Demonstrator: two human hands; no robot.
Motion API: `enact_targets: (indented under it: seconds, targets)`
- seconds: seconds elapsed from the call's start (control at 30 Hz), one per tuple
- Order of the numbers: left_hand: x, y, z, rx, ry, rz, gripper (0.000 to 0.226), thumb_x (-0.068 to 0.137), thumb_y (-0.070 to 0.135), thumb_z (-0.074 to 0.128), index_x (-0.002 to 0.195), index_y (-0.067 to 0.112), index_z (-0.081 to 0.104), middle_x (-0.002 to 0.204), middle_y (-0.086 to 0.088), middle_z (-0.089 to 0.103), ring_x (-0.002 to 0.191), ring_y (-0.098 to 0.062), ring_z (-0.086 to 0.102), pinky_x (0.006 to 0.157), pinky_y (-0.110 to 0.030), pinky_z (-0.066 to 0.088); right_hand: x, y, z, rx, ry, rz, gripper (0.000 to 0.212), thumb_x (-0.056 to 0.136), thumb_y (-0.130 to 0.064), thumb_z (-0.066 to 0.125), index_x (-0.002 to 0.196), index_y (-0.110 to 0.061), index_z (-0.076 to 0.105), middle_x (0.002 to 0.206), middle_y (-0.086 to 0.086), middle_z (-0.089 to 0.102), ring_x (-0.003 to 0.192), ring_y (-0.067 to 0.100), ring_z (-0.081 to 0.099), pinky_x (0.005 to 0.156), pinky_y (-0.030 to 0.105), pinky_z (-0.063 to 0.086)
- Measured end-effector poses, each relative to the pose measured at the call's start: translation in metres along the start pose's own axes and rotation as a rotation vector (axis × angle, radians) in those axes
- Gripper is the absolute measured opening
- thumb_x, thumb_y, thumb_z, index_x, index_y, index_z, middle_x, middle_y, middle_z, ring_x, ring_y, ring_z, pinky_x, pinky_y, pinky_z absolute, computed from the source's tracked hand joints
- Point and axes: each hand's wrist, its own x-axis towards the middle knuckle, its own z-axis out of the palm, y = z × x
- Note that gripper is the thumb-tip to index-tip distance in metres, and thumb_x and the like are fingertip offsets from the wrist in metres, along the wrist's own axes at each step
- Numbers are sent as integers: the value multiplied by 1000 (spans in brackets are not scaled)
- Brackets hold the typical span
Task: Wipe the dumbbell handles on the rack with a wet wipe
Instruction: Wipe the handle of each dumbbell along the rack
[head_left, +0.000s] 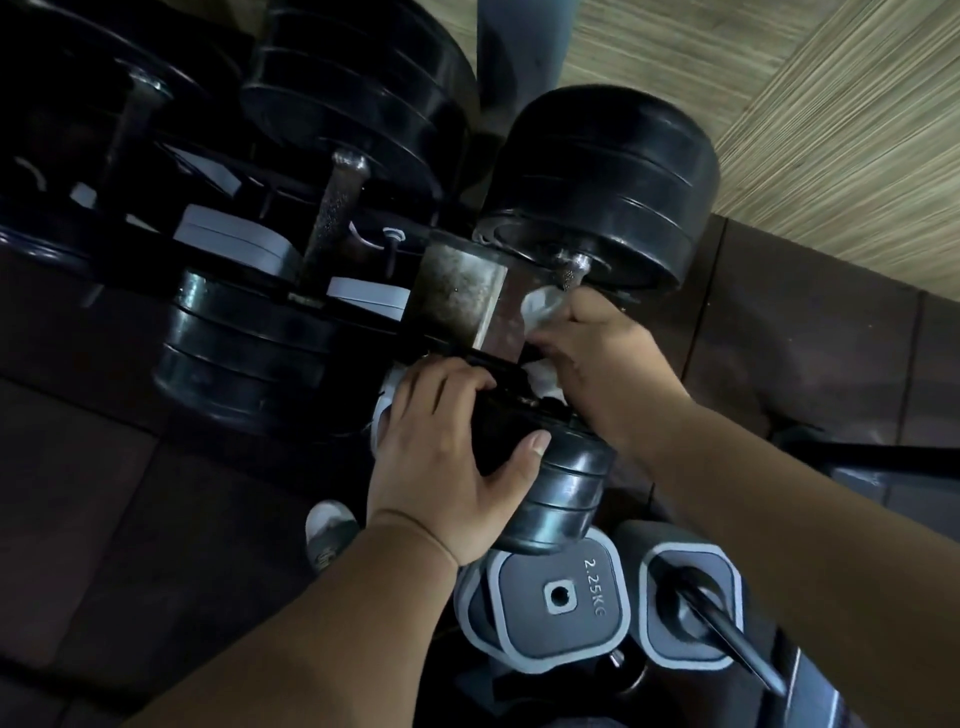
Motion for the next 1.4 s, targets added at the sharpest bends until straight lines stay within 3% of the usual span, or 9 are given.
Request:
enact_targets:
  seconds: [0.13,0.23,0.47,0.67,0.83,0.93,1.03,1.2,1.4]
  targets:
    - [0,0,-1,3,3,14,56,90,62,53,118,14,60,128,-3,56,124,-28,53,99,-53,47,-5,12,-6,30,54,-7,22,92,-9,60,111,-10,71,104,-2,62,91,15,63,81,28,55]
    - [-1,0,0,-1,6,21,55,90,61,54,117,14,60,126,-3,56,122,-27,54,98,-52,48,2,15,-12,148,208,189,22,93,-3,62,112,-2,72,106,-1,65,95,8,62,86,1,39]
    - [0,2,-2,5,-8,13,55,87,60,54,118,14,59,127,-3,56,123,-27,53,99,-52,47,-7,-7,1,305,182,369,54,78,15,59,129,-3,62,129,6,47,111,5,41,88,-8,25]
    - [-1,1,0,-1,-8,25,54,87,57,56,118,13,59,126,-4,56,122,-28,53,99,-54,47,8,-4,0,310,419,447,31,86,-10,72,118,-13,71,106,5,65,88,10,57,78,-5,33]
    - [-1,1,-1,-7,-9,30,53,86,57,56,118,14,58,127,-5,56,122,-29,53,97,-55,47,11,-1,3,318,321,396,24,85,-13,76,108,-9,76,107,6,66,85,13,63,78,0,40]
    - [-1,0,-2,-5,-13,27,55,87,58,56,118,13,59,127,-4,56,122,-30,53,97,-55,47,0,0,0,275,158,231,18,79,-11,80,97,-11,79,90,6,66,72,15,61,72,18,48]
    - [-1,0,-3,-13,-12,30,56,87,59,55,118,13,60,127,-5,56,121,-31,54,97,-56,47,-4,-4,-2,267,63,193,16,80,-10,78,96,-10,77,99,5,61,80,20,62,74,37,55]
    - [-2,0,-4,-12,-18,20,54,87,58,55,118,14,58,128,-4,56,122,-30,54,97,-55,47,19,-7,2,181,242,212,24,88,-14,68,112,-9,71,111,10,62,90,30,65,78,43,56]
    - [-2,3,-7,-12,-45,13,56,87,56,54,121,11,59,128,-6,56,124,-31,52,100,-53,47,10,1,-5,105,99,70,26,94,-21,67,117,-9,70,109,10,58,87,27,62,76,42,57]
